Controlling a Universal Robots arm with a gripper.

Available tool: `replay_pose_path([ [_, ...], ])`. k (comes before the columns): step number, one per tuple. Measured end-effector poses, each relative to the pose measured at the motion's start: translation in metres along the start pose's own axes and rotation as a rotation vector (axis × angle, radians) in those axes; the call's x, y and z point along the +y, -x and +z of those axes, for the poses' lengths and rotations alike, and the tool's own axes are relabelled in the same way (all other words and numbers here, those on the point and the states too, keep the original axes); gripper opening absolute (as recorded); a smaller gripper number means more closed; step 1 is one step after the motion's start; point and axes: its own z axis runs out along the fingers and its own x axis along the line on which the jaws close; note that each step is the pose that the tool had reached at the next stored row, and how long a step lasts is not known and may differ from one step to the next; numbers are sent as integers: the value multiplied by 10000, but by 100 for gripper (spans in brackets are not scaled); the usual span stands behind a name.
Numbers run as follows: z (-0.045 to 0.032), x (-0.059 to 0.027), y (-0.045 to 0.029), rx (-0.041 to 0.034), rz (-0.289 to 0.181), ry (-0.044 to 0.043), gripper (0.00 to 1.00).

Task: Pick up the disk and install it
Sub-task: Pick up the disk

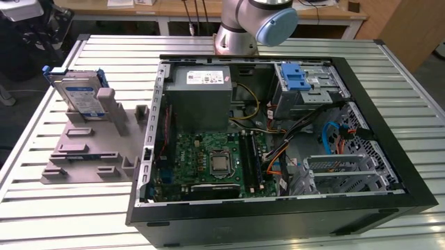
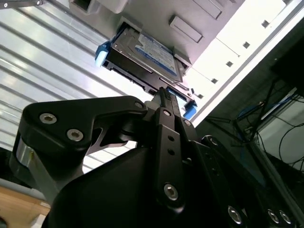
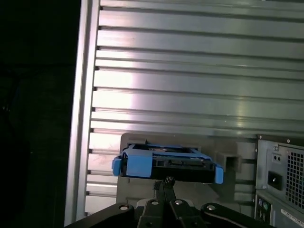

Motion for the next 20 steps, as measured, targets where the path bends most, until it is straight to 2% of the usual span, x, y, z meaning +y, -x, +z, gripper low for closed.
replay_pose_path([
  [20,4,0,0,91,-2026,-4,11],
])
